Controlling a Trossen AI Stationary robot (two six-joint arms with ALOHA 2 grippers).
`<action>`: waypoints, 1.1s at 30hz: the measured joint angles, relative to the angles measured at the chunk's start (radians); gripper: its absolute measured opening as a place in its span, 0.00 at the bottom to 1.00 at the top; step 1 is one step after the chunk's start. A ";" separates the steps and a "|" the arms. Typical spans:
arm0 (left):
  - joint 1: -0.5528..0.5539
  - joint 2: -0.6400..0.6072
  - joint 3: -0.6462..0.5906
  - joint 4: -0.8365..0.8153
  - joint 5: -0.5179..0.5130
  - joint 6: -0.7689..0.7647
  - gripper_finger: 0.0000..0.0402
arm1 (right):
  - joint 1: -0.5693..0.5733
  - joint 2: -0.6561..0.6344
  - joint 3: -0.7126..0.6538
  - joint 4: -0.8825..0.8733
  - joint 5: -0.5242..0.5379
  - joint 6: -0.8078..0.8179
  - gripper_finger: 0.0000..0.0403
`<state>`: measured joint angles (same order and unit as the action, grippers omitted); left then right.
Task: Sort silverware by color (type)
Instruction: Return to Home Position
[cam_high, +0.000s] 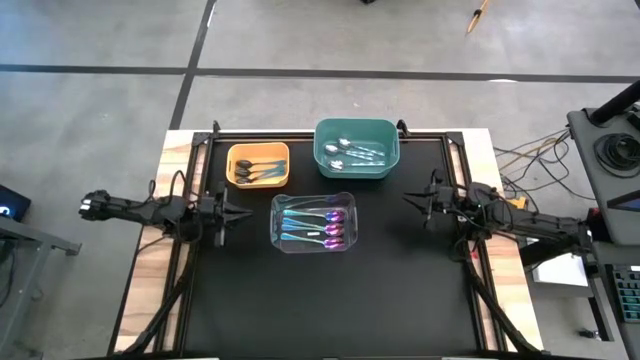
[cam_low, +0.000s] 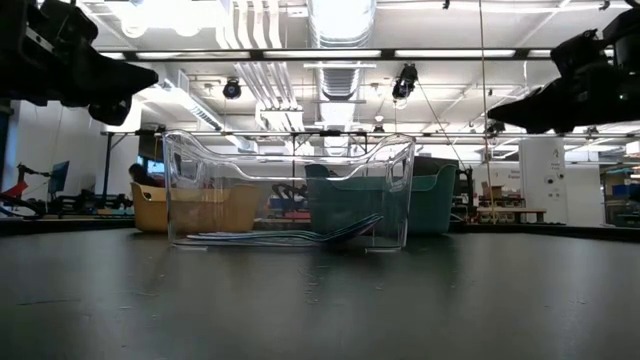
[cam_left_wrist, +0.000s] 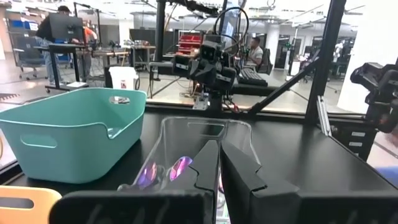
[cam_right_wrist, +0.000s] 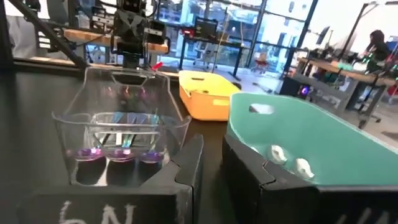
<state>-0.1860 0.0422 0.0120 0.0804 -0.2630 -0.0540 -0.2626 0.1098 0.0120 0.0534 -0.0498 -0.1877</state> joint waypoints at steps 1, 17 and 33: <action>0.000 0.002 0.000 0.002 0.000 0.000 0.00 | 0.000 0.003 0.000 -0.002 -0.002 0.012 0.13; 0.000 0.009 0.000 0.001 0.000 0.000 0.00 | 0.000 0.016 0.000 0.003 -0.002 0.031 0.13; 0.000 0.018 0.000 0.001 0.000 0.000 0.00 | 0.000 0.016 0.000 0.003 -0.002 0.031 0.13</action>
<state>-0.1860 0.0601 0.0124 0.0818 -0.2626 -0.0540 -0.2626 0.1261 0.0116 0.0566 -0.0513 -0.1566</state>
